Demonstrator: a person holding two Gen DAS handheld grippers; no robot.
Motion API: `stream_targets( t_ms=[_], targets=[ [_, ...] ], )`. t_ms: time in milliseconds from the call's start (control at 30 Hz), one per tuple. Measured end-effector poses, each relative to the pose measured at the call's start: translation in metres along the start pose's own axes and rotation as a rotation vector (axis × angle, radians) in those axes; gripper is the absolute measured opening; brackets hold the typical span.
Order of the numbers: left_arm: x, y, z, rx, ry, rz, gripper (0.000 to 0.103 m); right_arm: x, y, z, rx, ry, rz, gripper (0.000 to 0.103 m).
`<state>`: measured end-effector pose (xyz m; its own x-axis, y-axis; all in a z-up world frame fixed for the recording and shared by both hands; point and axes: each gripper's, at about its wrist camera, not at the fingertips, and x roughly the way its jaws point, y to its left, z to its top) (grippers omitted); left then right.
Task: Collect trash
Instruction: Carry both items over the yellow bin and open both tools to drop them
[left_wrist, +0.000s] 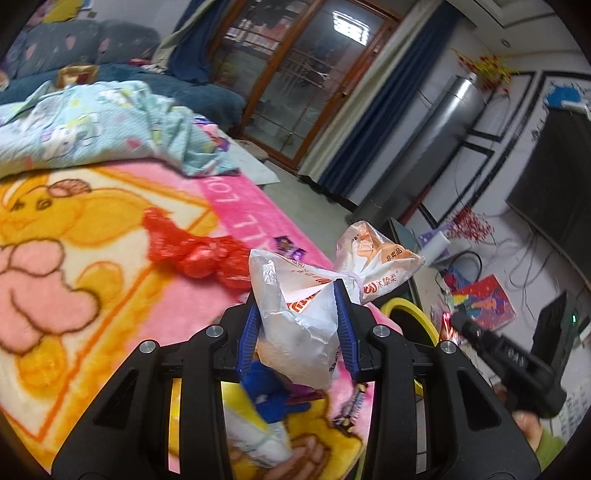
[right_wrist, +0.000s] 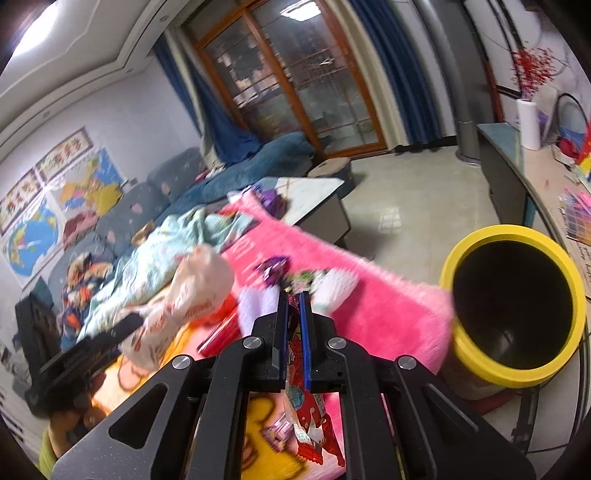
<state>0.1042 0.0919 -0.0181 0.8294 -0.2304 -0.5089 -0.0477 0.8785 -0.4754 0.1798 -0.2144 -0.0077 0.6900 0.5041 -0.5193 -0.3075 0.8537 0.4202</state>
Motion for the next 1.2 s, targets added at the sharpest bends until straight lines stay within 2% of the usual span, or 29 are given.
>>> stream_targets(
  t_ms=[367,733,1200],
  targets=[
    [0.039,-0.062,-0.018,0.132,0.083,-0.059,0.029,-0.014,-0.064,0.032,0.123,-0.092,-0.114,0.006],
    [0.079,-0.117,-0.038,0.256,0.158,-0.104,0.029,-0.032,-0.127,0.048,0.212,-0.173,-0.229,0.006],
    [0.13,-0.176,-0.066,0.387,0.227,-0.107,0.03,-0.039,-0.193,0.055,0.257,-0.216,-0.33,0.006]
  ],
)
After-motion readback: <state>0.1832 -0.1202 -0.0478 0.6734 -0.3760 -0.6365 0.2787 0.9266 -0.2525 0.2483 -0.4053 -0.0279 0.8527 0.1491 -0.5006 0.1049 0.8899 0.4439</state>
